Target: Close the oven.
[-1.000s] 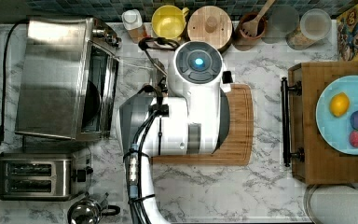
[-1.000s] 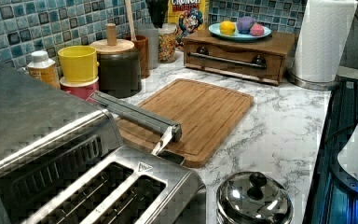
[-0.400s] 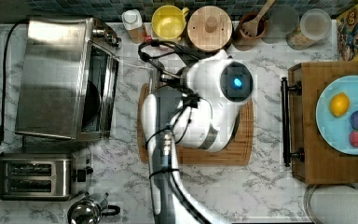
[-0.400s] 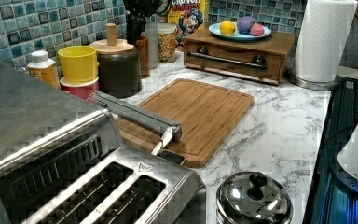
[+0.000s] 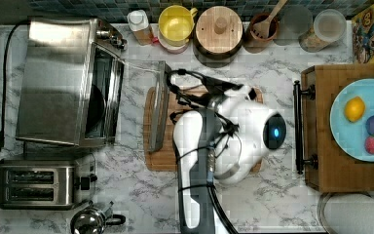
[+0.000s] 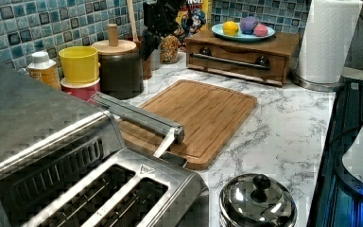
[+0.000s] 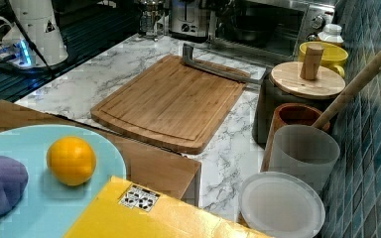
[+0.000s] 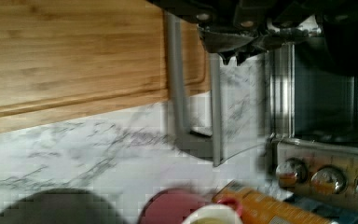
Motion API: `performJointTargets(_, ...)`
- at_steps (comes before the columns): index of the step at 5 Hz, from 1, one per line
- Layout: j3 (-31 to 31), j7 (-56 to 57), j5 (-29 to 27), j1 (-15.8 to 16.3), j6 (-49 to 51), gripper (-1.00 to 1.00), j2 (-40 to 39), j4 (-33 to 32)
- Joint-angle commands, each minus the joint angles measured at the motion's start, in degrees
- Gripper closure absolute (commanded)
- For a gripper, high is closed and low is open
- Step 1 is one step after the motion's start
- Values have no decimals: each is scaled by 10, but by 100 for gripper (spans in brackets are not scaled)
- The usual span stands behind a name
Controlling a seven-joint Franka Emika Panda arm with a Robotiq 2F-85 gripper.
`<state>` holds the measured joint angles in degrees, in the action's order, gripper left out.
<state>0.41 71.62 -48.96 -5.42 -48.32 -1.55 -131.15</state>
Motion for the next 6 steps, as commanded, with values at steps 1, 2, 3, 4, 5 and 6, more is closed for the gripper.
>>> performJointTargets(1, 20, 107, -111, 15, -6, 100, -43, -16)
performJointTargets(2, 25, 179, -181, 13, -17, 100, -71, -7)
performJointTargets(3, 32, 220, -231, 9, -43, 100, -93, 6)
performJointTargets(4, 36, 293, -303, 5, -45, 100, -96, 5)
performJointTargets(5, 34, 322, -343, 4, -19, 100, -81, 2)
performJointTargets(6, 44, 293, -308, 4, -10, 100, -107, 27)
